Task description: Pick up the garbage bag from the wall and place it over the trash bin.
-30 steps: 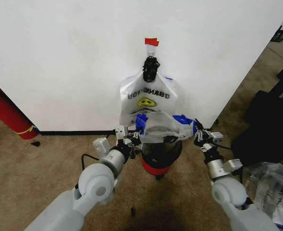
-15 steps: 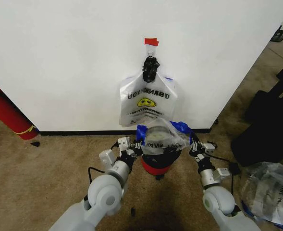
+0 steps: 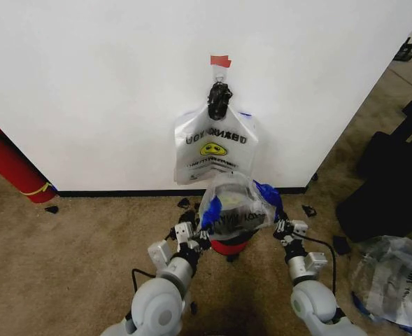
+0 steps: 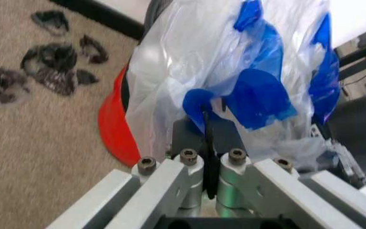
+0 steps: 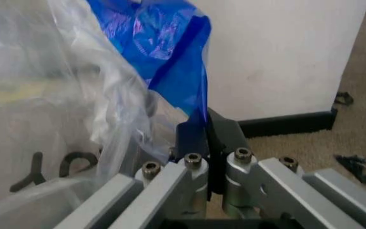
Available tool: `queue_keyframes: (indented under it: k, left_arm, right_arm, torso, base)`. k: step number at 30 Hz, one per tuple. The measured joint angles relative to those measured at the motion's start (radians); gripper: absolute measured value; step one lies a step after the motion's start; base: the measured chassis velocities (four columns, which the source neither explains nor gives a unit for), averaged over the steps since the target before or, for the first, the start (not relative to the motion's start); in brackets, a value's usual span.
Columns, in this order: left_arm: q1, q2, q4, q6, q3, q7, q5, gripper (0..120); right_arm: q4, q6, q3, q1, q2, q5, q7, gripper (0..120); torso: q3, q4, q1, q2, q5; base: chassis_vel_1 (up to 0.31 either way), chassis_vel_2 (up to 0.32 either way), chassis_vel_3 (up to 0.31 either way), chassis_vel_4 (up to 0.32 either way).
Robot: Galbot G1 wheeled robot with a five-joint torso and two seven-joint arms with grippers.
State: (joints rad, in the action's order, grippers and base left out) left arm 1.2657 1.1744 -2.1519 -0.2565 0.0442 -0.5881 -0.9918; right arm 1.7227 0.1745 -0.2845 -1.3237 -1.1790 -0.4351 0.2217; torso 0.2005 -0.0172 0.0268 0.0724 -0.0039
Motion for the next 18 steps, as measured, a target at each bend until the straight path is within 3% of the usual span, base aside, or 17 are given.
queue_keyframes:
  k: [12, 18]
  left_arm:
    - [0.032, -0.013, -0.021, -0.042, 0.011, -0.037, -0.030, 0]
    - [-0.002, 0.010, 0.057, -0.042, 0.012, -0.037, -0.027, 0]
  right_arm:
    - [-0.030, -0.076, 0.029, 0.015, 0.026, 0.023, 0.030, 0]
    - [-0.083, -0.113, 0.074, 0.107, 0.050, -0.023, 0.048, 0]
  torso:
    - [0.000, -0.0002, 0.000, 0.000, 0.0000]
    - [0.000, -0.0001, 0.000, 0.000, 0.0000]
  base:
    - [0.000, 0.000, 0.000, 0.000]
    - [0.000, 0.000, 0.000, 0.000]
